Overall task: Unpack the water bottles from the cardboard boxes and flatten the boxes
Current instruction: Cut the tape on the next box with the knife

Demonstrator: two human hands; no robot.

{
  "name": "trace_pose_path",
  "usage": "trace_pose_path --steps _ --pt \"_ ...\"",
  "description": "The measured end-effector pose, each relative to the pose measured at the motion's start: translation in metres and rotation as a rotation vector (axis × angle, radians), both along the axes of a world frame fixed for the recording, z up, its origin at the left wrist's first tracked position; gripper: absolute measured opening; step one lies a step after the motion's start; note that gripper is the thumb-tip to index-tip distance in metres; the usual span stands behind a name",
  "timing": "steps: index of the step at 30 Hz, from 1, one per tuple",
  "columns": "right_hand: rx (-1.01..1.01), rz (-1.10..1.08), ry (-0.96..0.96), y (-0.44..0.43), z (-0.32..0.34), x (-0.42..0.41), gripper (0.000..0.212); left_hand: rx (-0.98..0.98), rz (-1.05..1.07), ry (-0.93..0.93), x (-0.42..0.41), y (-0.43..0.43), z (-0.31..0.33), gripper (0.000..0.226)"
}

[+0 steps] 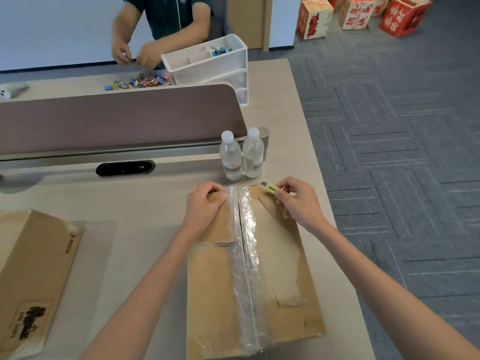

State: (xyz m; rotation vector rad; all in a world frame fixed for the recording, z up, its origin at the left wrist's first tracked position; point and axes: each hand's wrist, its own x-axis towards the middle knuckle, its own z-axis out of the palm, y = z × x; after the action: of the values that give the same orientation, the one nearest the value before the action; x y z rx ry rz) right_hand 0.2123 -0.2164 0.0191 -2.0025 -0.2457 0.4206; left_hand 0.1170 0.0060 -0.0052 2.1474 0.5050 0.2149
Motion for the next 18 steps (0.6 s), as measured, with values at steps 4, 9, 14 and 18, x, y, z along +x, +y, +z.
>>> trace_pose_path --steps 4,9,14,18 --pt "-0.054 -0.072 -0.026 -0.016 -0.007 -0.032 0.009 0.259 -0.064 -0.003 -0.007 -0.002 -0.005 0.023" --pt "-0.037 -0.191 -0.060 -0.025 -0.005 -0.081 0.010 0.498 -0.251 -0.030 -0.030 -0.016 0.005 0.042" --pt "-0.142 -0.384 -0.123 -0.038 -0.011 -0.145 0.010 0.649 -0.550 -0.162 -0.083 -0.037 0.007 0.036" --pt "-0.121 -0.565 -0.143 -0.057 -0.019 -0.199 0.008 0.627 -0.794 -0.252 -0.128 -0.057 -0.001 0.030"
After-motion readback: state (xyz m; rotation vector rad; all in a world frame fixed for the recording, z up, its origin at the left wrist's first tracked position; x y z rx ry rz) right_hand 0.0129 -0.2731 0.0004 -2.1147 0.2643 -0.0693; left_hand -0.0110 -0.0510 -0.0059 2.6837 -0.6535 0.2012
